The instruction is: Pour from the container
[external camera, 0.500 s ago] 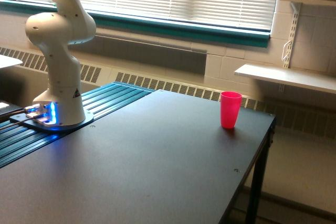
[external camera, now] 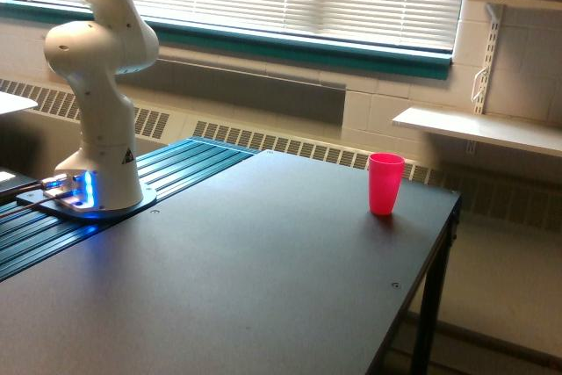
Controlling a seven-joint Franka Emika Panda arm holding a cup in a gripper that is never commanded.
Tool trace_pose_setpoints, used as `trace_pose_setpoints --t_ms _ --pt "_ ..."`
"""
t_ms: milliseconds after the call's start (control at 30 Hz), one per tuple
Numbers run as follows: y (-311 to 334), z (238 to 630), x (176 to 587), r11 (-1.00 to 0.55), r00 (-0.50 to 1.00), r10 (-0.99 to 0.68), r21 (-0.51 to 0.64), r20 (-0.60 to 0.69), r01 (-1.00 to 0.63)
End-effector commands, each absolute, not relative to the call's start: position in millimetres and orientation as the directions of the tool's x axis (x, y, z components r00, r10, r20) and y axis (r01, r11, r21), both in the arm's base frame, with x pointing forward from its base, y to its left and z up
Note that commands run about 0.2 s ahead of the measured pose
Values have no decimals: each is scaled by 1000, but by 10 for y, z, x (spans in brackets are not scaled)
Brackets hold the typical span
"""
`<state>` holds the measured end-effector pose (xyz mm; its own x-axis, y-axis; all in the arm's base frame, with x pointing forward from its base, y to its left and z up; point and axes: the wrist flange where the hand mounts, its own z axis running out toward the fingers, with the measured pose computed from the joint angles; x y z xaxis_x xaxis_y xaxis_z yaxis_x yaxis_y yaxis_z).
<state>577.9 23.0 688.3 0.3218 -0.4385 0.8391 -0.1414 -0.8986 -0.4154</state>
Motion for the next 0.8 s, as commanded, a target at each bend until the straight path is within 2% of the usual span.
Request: trace_pose_setpoints --t_ms 33,500,800 --pt "212 6739 5686 -953 436 -303 -265 847 -149" --pt "268 5976 5380 -923 677 -383 -238 629 -301" --pt "457 5777 5260 -907 704 -420 -288 573 -307"
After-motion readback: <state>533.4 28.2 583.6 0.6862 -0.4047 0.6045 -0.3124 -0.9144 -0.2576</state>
